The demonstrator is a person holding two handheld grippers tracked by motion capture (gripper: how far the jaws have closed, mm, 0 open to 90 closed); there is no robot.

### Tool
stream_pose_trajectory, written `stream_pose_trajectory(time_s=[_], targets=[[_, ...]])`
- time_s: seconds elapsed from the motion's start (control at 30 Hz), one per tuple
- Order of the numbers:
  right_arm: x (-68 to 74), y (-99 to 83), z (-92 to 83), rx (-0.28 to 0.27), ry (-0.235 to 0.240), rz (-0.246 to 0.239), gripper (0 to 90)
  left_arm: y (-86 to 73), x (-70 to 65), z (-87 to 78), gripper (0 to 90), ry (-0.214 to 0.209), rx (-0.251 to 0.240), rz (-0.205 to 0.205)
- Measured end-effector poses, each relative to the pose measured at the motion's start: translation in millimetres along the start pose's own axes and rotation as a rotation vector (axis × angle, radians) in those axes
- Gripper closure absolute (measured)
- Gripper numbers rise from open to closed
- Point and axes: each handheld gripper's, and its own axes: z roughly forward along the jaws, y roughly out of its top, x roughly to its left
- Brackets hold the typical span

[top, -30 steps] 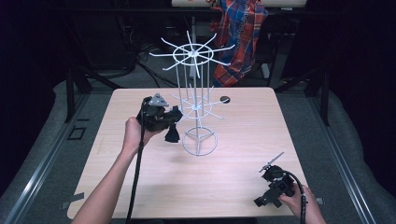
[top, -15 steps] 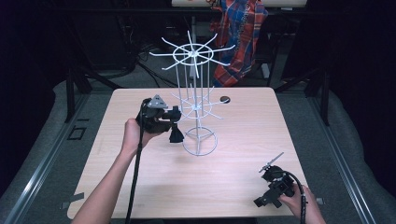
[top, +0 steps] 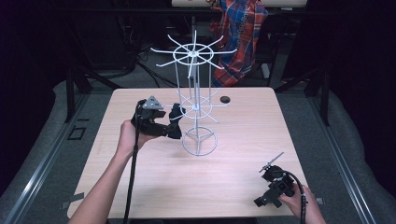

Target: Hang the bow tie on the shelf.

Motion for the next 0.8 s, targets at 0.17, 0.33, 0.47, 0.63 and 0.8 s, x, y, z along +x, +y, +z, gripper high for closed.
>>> stream_pose_trajectory(time_s=[0.17,0.33,0.47,0.63,0.8], targets=[[1.4,0.3,1.1,-0.022,0.028,0.014,6.5,-1.6,-1.0,-1.1,28.9,-0.003,0.020,0.001],[1.3,0.0,-0.2,-0.025,0.022,0.021,6.2,-3.0,-0.5,-5.1,19.7,-0.009,0.023,-0.014],[1.6,-0.3,-1.2,-0.036,0.020,0.022,6.1,-5.0,-2.3,-10.9,16.2,0.001,0.032,-0.021],[2.3,-0.2,-2.4,-0.042,0.017,0.020,6.0,-11.0,-5.0,-16.0,9.7,0.034,0.064,-0.035],[2.3,-0.1,-2.8,-0.042,0.015,0.017,5.9,-16.4,-4.9,-23.1,3.4,0.049,0.072,-0.063]])
